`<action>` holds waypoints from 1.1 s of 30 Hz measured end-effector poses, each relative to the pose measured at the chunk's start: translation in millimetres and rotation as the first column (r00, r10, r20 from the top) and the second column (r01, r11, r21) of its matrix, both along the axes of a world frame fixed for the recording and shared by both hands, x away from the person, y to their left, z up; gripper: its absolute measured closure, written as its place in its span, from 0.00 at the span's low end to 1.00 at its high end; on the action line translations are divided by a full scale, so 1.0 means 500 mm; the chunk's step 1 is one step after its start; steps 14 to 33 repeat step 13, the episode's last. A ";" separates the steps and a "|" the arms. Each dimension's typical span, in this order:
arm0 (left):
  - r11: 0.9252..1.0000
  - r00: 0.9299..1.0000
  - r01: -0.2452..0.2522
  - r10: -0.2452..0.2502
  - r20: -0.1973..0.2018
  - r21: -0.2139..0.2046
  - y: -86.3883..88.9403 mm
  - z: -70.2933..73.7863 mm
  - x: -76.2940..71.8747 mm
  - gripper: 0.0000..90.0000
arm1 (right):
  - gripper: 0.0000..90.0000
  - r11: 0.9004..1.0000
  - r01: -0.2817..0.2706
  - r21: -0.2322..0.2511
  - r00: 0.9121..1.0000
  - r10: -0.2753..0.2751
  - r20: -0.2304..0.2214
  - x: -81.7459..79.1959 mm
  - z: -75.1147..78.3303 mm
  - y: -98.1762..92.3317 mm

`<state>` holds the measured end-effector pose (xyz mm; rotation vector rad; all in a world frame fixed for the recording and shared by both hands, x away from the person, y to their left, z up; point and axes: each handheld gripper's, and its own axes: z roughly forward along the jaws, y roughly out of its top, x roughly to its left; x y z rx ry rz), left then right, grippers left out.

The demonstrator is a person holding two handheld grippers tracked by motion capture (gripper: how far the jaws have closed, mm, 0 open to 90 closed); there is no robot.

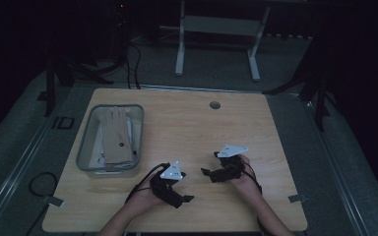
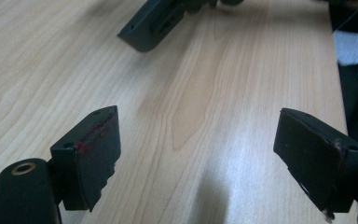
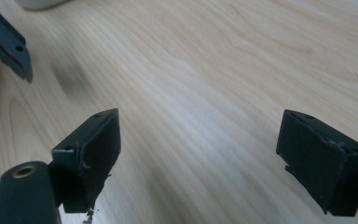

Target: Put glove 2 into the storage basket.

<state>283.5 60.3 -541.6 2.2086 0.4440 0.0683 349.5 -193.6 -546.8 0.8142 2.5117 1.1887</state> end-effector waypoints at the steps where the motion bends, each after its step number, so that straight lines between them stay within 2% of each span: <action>1: 1.000 1.000 0.000 0.000 -0.003 -0.005 -0.001 -0.002 0.000 0.17 | 0.15 1.000 -0.001 -0.003 1.000 0.001 -0.001 -0.002 -0.002 -0.003; 3: 1.000 1.000 -0.002 0.002 -0.012 -0.006 -0.001 -0.004 0.000 0.17 | 0.15 1.000 0.000 -0.023 1.000 0.000 -0.002 -0.006 -0.006 -0.011; 7: 1.000 0.999 0.013 -0.013 -0.037 -0.012 -0.001 -0.011 0.004 0.17 | 0.15 1.000 0.004 -0.026 1.000 -0.004 -0.018 -0.013 -0.014 -0.024; 11: 1.000 0.999 0.009 -0.010 -0.040 -0.013 -0.002 -0.013 0.004 0.16 | 0.15 1.000 0.010 -0.026 1.000 -0.010 -0.005 -0.013 -0.017 -0.030; 33: 1.000 0.999 0.015 -0.016 -0.039 -0.012 -0.001 -0.013 0.003 0.16 | 0.15 1.000 0.009 -0.029 1.000 -0.010 -0.007 -0.014 -0.017 -0.031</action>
